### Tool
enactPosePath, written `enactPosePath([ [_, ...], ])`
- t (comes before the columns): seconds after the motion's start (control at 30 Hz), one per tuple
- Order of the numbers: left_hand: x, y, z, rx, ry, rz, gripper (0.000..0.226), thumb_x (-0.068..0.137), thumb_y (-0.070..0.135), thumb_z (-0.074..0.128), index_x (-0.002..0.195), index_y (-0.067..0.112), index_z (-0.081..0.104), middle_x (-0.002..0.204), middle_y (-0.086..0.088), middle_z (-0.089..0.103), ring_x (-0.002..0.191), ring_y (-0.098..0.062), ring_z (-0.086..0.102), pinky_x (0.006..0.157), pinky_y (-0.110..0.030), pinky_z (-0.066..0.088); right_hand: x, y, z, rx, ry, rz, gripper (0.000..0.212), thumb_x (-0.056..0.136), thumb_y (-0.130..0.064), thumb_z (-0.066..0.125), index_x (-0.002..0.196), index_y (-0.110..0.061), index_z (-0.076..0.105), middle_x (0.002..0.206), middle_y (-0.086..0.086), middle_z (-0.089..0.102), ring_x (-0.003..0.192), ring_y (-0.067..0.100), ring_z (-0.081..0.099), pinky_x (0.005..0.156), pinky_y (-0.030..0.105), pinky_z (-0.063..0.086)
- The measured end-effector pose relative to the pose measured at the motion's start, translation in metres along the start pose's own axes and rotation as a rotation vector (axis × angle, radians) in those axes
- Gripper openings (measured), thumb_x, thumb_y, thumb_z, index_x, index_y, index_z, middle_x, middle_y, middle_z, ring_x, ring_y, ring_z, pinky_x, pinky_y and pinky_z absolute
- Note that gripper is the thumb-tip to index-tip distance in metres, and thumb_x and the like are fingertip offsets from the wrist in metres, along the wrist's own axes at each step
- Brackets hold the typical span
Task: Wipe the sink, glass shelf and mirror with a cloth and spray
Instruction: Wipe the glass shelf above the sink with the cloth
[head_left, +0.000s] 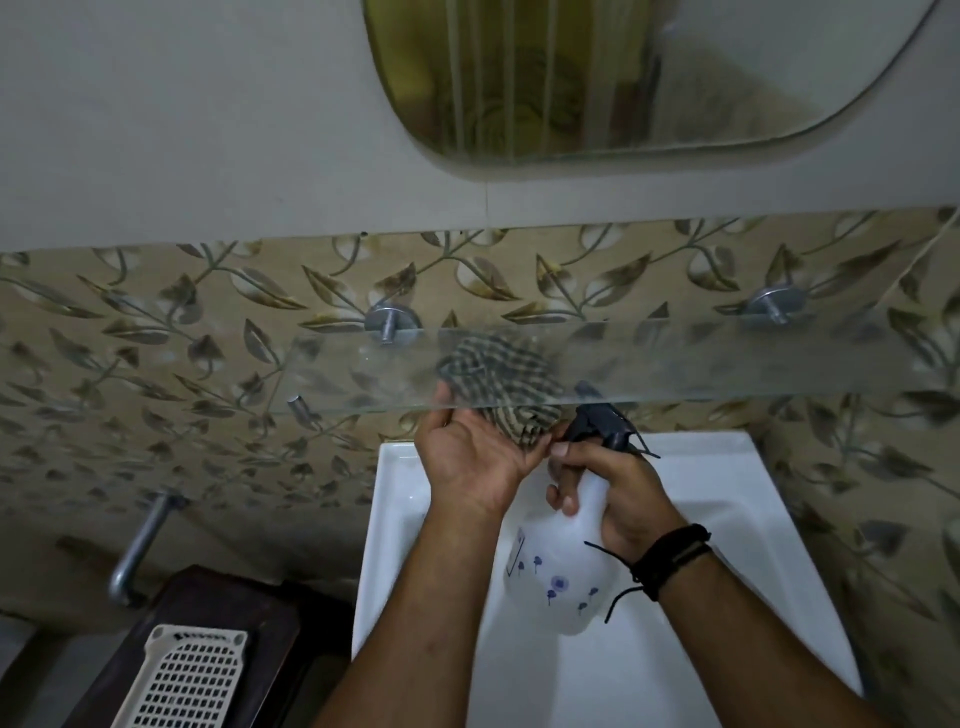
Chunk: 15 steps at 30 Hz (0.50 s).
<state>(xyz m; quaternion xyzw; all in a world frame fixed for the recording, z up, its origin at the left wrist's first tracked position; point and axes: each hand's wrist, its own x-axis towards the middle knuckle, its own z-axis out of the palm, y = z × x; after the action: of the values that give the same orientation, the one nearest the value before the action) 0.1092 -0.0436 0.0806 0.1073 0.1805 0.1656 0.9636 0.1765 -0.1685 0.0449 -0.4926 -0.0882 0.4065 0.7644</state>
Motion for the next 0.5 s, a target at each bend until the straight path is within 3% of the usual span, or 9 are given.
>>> enactPosePath([
  [0.13,0.009,-0.025,0.013,0.048,0.011,-0.038,0.052,0.099,0.054,0.035,0.122,0.018,0.065,0.109,-0.016,0.075,0.112,-0.039,0.060,0.069,-0.055,0.060,-0.010,-0.004,-0.027,-0.034,0.070,-0.014,0.021,0.075,-0.010,0.071,0.059,0.003,0.068,0.040,0.016,0.047,0.046,0.032,0.041,0.060,0.038,0.045],
  [0.23,0.020,-0.045,0.027,0.069,0.033,-0.097,0.054,0.100,0.057,0.035,0.121,0.017,0.065,0.112,-0.015,0.073,0.114,-0.039,0.058,0.074,-0.045,0.058,-0.020,-0.016,-0.047,-0.030,0.119,-0.031,0.028,0.074,-0.011,0.074,0.084,0.015,0.069,0.041,0.016,0.047,0.039,0.027,0.043,0.064,0.039,0.044],
  [0.33,0.030,-0.070,0.041,0.070,0.041,-0.144,0.053,0.100,0.056,0.040,0.115,0.015,0.069,0.108,-0.017,0.075,0.112,-0.039,0.059,0.083,-0.048,0.049,-0.031,-0.030,-0.065,-0.006,0.148,-0.046,0.022,0.071,-0.011,0.074,0.085,0.006,0.076,0.042,0.013,0.047,0.033,0.022,0.041,0.059,0.038,0.041],
  [0.43,0.037,-0.092,0.051,0.078,0.028,-0.169,0.056,0.098,0.056,0.041,0.100,0.014,0.078,0.109,-0.017,0.074,0.112,-0.038,0.059,0.076,-0.048,0.058,-0.036,-0.043,-0.086,0.017,0.181,-0.061,0.024,0.069,-0.010,0.076,0.088,0.004,0.076,0.048,0.013,0.048,0.034,0.022,0.041,0.057,0.037,0.042],
  [0.5,0.041,-0.100,0.052,0.089,0.035,-0.167,0.060,0.099,0.056,0.040,0.086,0.016,0.083,0.105,-0.015,0.076,0.108,-0.036,0.061,0.079,-0.046,0.055,-0.036,-0.049,-0.102,0.012,0.202,-0.066,0.032,0.068,-0.009,0.080,0.096,0.005,0.072,0.054,0.016,0.050,0.034,0.024,0.042,0.059,0.039,0.043],
])
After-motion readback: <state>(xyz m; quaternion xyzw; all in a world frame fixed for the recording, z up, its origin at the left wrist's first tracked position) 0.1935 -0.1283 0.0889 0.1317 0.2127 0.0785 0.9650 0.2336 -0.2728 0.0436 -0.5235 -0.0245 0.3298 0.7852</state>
